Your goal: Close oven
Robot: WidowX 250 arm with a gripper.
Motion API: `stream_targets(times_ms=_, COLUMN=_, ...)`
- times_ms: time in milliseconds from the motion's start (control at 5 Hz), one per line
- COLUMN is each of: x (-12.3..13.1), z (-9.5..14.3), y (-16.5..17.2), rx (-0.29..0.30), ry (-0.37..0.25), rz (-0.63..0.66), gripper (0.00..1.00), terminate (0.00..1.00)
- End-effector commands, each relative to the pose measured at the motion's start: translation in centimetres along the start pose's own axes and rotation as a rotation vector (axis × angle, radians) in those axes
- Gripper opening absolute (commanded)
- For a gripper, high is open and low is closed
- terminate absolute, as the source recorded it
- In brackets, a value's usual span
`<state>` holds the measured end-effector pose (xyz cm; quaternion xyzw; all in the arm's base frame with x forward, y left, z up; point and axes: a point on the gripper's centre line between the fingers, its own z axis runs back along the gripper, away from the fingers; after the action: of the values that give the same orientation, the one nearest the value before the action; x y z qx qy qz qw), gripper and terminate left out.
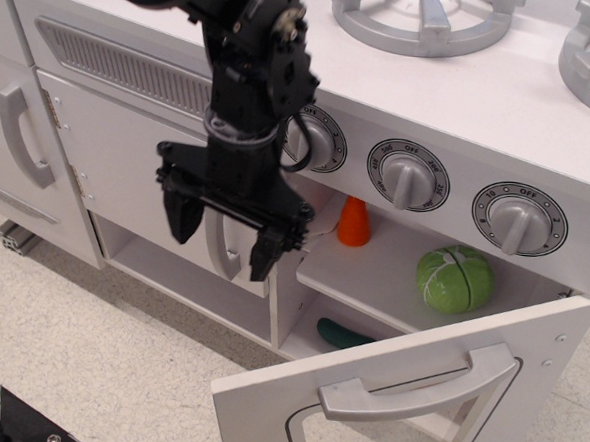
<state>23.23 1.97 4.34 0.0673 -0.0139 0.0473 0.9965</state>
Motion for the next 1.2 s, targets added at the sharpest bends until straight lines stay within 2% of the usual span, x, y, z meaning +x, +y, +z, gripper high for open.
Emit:
stream_targets(times_ms=0, x=-1.0, z=2.7, y=-3.0, rx=-0.1, ry=-0.027, rz=-0.209, gripper=1.0, terminate=0.0)
stream_targets(times_ms=200, x=-1.5, z=2.7, y=-4.3, rx=-0.13, ry=-0.012, rz=-0.287, gripper=1.0, terminate=0.0)
stream_targets(times_ms=400, x=-3.2, z=1.4, y=-6.4, rx=-0.124, ry=0.015, rz=-0.439, gripper=1.0, terminate=0.0)
stream_targets(times_ms=600, x=-4.4, z=-0.3, y=-7.3, rx=-0.099, ry=0.019, rz=-0.503, gripper=1.0, terminate=0.0)
stream_targets(times_ms=800, x=-5.0, z=-1.6, y=-7.6, rx=-0.106, ry=0.009, rz=-0.516, gripper=1.0, terminate=0.0)
stream_targets(times_ms=1000, x=-4.5, z=-2.9, y=-7.0, rx=-0.045, ry=0.011, rz=-0.499, gripper=1.0, terminate=0.0)
